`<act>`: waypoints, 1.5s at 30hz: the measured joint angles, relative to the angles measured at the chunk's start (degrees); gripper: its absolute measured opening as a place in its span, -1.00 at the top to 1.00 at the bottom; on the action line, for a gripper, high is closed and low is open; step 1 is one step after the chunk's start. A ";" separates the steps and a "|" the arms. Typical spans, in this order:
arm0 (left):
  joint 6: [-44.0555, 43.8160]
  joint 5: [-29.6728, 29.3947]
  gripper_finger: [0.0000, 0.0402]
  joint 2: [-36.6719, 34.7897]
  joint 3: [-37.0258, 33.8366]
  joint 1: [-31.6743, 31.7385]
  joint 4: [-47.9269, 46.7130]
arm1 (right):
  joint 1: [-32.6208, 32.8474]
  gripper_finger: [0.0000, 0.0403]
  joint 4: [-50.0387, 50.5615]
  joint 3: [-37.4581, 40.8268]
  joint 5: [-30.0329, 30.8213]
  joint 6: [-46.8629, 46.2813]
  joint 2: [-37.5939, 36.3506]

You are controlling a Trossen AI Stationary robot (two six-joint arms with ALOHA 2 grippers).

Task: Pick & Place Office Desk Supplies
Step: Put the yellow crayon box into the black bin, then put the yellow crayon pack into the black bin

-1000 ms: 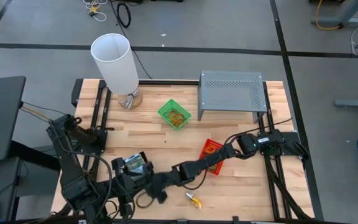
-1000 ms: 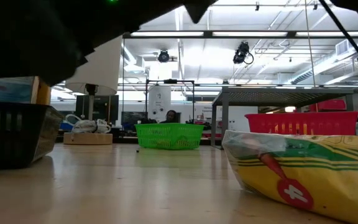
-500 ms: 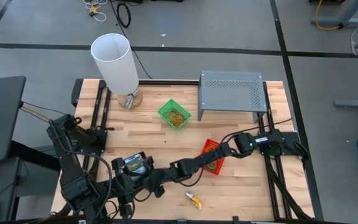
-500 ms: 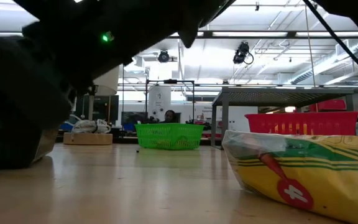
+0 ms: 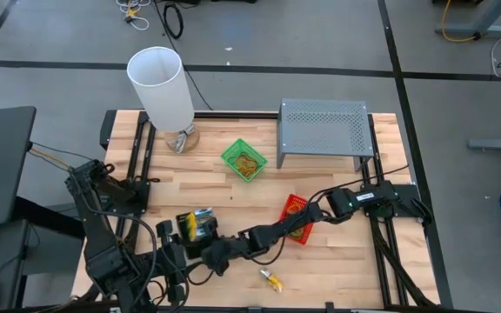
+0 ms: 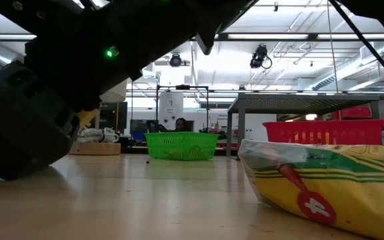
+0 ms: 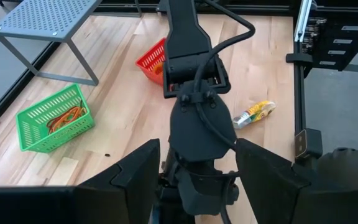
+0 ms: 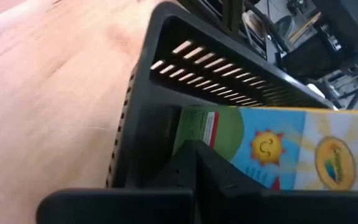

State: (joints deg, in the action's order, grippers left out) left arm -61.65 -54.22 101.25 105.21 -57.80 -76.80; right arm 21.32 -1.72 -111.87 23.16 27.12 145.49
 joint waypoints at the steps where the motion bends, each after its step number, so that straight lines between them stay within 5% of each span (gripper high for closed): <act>1: 0.00 0.00 -0.07 0.00 0.00 0.00 -0.01 | 0.18 1.00 0.00 0.00 0.07 0.28 0.00; 13: 0.00 -0.24 -0.07 0.00 0.00 0.00 0.05 | 2.20 1.00 -1.51 0.00 8.15 5.15 -0.09; 23: 1.31 -1.31 -0.07 0.00 -0.05 -0.24 0.11 | 5.01 1.00 -0.21 0.00 8.48 6.29 -0.80; 31: 9.23 -6.46 -0.07 1.89 -0.26 -3.49 3.35 | 12.09 0.96 15.95 0.00 9.42 3.96 -7.85; 35: 16.84 -10.56 -0.07 4.10 -0.31 -5.87 9.68 | 15.82 0.96 27.46 0.00 4.23 -4.42 -12.65; 38: 24.40 -6.45 -0.07 6.28 -0.31 -6.30 18.89 | 18.04 0.96 33.63 0.00 -2.44 -11.94 -15.82; 45: 49.67 16.13 -0.07 13.35 -0.31 -3.89 48.98 | 21.98 0.96 38.81 0.00 -13.02 -25.31 -20.19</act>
State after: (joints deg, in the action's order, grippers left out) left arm -11.98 -38.09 114.61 104.90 -61.69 -27.82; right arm 43.30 37.10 -111.87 10.14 1.81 125.30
